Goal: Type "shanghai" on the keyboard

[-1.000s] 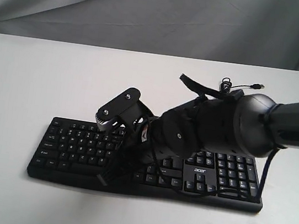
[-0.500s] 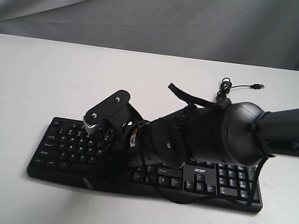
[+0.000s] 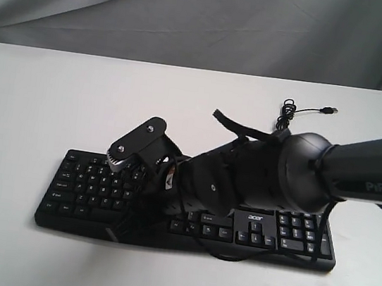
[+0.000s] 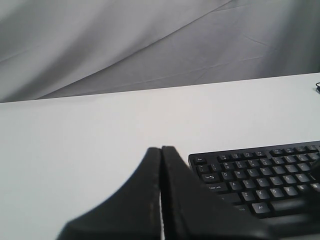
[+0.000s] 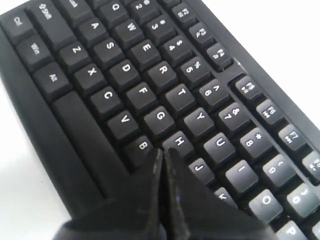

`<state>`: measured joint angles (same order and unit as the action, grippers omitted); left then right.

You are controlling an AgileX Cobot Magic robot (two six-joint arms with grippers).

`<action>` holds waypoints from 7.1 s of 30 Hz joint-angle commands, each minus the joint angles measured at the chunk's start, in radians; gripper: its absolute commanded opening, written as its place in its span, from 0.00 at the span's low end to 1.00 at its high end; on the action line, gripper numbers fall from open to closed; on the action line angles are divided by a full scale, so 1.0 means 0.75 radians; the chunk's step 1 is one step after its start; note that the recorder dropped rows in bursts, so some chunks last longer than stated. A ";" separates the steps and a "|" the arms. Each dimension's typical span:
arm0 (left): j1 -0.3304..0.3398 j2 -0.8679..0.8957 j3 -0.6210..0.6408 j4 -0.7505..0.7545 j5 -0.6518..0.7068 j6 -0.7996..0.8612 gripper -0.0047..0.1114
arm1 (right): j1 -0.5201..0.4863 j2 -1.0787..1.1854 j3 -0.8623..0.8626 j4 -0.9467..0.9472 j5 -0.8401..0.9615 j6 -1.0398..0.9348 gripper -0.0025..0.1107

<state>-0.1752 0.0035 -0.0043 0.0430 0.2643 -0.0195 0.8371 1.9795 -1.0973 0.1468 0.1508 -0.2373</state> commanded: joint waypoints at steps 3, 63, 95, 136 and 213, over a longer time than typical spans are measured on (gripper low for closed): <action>-0.005 -0.005 0.006 0.001 -0.004 -0.004 0.04 | 0.003 0.034 0.009 0.018 -0.012 0.004 0.02; -0.005 -0.005 0.006 0.001 -0.004 -0.004 0.04 | 0.015 0.175 -0.195 -0.023 -0.007 -0.006 0.02; -0.005 -0.005 0.006 0.001 -0.004 -0.004 0.04 | -0.034 0.056 -0.053 -0.033 -0.094 -0.005 0.02; -0.005 -0.005 0.006 0.001 -0.004 -0.004 0.04 | 0.114 0.221 -0.441 -0.018 0.035 -0.026 0.02; -0.005 -0.005 0.006 0.001 -0.004 -0.004 0.04 | -0.125 -0.023 0.078 0.060 -0.258 -0.016 0.02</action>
<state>-0.1752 0.0035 -0.0043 0.0430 0.2643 -0.0195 0.7489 1.9727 -1.0432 0.1924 -0.0205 -0.2457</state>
